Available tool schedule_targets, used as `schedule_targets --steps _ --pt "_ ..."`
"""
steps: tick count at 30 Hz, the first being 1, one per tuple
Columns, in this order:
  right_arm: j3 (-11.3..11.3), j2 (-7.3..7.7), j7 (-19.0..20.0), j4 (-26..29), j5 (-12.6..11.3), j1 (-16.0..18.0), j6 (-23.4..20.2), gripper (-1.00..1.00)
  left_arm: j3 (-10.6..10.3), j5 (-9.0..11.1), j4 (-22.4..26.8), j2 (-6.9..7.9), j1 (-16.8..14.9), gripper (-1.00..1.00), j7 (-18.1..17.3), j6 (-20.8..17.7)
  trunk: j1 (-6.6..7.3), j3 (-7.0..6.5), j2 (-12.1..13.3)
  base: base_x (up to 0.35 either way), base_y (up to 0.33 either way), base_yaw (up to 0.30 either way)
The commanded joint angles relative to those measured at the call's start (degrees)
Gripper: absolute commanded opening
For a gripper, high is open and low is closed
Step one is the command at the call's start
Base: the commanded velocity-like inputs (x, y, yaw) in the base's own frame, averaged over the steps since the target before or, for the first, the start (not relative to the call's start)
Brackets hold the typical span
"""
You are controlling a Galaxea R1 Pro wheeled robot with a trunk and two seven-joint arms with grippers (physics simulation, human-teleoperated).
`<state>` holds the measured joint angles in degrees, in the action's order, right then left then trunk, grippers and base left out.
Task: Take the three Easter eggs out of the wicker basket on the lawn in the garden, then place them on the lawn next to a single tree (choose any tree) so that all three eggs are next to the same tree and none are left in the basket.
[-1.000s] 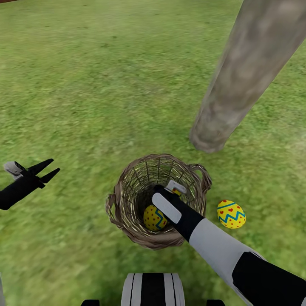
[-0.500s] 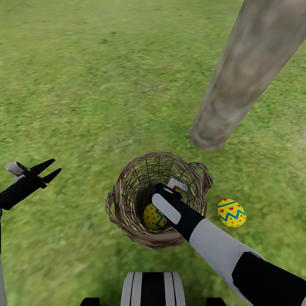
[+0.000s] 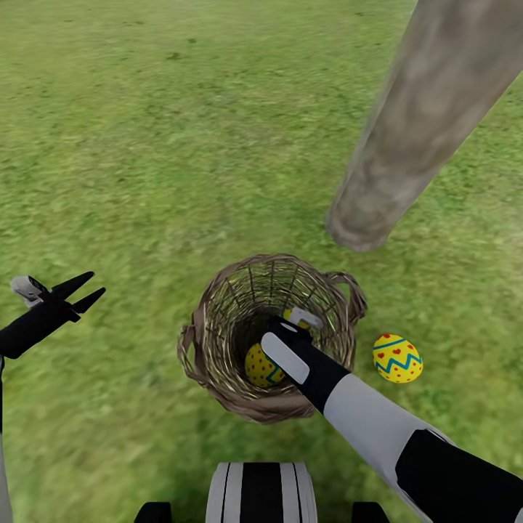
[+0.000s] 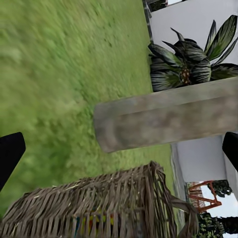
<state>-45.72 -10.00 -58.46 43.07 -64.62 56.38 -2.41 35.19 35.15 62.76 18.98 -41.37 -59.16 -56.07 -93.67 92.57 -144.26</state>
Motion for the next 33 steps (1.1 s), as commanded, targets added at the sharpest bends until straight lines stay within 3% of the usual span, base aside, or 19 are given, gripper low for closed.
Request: schedule_targets --steps 1,5,6,9,33 --pt "-0.1 0.00 -0.3 0.0 -0.3 0.0 -0.2 1.00 0.1 0.0 0.0 0.00 0.0 1.00 -0.2 -0.3 0.01 0.04 0.0 0.000 0.000 0.000" --pt "-0.1 0.00 -0.3 0.1 -0.3 0.0 0.9 1.00 0.1 0.0 0.0 0.00 0.0 1.00 -0.1 -0.3 0.01 0.04 0.0 0.000 0.000 0.000" --pt "-0.1 0.00 -0.3 0.2 -0.3 0.0 1.2 -1.00 0.1 0.0 0.0 0.00 0.0 1.00 -0.1 -0.3 0.01 0.04 0.0 0.000 0.000 0.000" --pt "-0.1 0.00 -0.3 0.5 -0.4 0.0 1.4 -1.00 0.1 -0.1 0.1 -1.10 0.0 1.00 -0.1 -0.3 0.01 0.04 0.0 0.000 0.000 0.000" --pt "0.1 0.00 -0.3 0.9 -0.9 0.0 3.0 -1.00 0.1 0.0 0.0 -1.49 0.0 1.00 -0.1 -0.3 0.14 -1.07 0.1 0.000 0.000 0.000"
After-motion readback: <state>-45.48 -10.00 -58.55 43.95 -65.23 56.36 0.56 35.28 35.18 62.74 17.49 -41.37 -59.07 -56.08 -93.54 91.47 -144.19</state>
